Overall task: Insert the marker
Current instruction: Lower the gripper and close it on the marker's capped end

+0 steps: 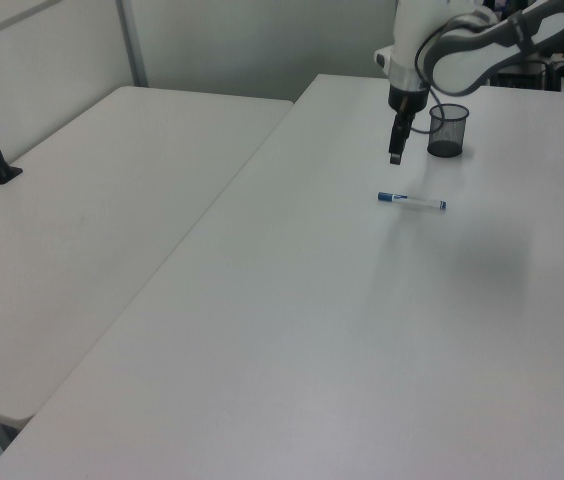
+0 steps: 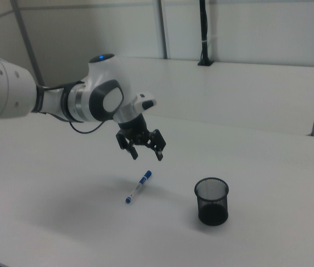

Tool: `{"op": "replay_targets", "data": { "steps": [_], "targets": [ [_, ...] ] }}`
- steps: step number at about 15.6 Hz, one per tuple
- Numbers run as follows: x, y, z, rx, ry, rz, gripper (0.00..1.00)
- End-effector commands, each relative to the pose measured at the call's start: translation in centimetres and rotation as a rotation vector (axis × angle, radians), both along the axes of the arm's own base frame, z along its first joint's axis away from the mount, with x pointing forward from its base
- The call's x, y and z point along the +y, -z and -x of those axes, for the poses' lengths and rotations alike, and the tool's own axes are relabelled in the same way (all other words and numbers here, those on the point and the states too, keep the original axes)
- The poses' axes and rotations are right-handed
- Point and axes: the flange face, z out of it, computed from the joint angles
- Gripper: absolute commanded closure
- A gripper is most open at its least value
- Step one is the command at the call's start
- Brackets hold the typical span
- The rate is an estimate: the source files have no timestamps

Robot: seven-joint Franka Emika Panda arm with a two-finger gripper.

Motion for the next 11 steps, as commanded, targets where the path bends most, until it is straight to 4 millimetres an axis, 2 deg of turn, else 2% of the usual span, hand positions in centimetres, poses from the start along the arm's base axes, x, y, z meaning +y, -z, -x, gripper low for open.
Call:
{"op": "replay_targets", "data": {
  "steps": [1,4,6,7,9,10,11],
  "targets": [
    [1.3,4.5,-0.7,-0.016,0.09,0.008,0.0],
    [1.8,7.2,-1.1,-0.017,0.138,-0.005,0.0],
    [2.0,7.8,-1.2,-0.018,0.149,-0.009,0.04],
    [2.2,7.9,-1.2,-0.018,0.147,-0.01,0.11],
    [2.4,7.9,-1.3,-0.02,0.145,-0.013,0.6],
    [2.3,7.7,-1.3,-0.024,0.152,-0.017,0.81],
    [2.3,7.7,-1.3,-0.024,0.154,-0.02,0.96]
  ]
}}
